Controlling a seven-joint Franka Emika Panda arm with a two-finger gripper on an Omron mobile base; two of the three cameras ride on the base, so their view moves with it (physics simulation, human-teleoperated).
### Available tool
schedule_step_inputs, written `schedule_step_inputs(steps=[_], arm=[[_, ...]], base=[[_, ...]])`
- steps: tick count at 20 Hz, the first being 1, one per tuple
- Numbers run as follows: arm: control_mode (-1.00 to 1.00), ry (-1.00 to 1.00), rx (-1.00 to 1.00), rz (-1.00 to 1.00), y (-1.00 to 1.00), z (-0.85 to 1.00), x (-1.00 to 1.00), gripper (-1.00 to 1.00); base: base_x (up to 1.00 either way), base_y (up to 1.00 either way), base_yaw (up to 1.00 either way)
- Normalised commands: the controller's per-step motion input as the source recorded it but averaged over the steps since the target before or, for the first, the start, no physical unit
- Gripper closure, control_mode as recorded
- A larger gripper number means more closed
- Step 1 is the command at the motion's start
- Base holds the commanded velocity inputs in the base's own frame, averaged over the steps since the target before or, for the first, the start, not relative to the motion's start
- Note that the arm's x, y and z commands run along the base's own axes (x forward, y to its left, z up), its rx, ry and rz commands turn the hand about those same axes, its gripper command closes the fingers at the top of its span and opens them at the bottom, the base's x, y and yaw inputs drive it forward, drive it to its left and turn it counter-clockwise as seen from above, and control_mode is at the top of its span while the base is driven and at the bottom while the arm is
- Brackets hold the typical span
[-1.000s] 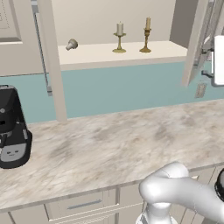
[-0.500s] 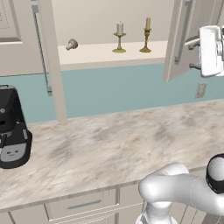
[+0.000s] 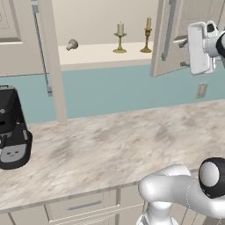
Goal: Pick the candle and candle from the dining table and place them in the open cabinet. Close the cabinet after placing the objects.
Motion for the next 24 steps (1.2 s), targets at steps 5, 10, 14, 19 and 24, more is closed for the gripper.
schedule_step_inputs(steps=[5,10,14,19,24], arm=[[-1.0,-0.34,-0.28,-0.15,0.41,-0.16,0.39,-1.0],[-1.0,-0.22,-0.18,-0.13,0.29,0.0,0.58,-1.0],[-1.0,-0.14,-0.15,-0.13,0.3,0.0,0.68,-1.0],[-1.0,-0.08,-0.13,-0.11,0.29,0.0,0.68,-1.0],[-1.0,-0.04,-0.12,-0.08,0.23,0.0,0.51,-1.0]], base=[[0.0,0.0,0.0],[0.0,0.0,0.0],[0.0,0.0,0.0],[0.0,0.0,0.0],[0.0,0.0,0.0]])
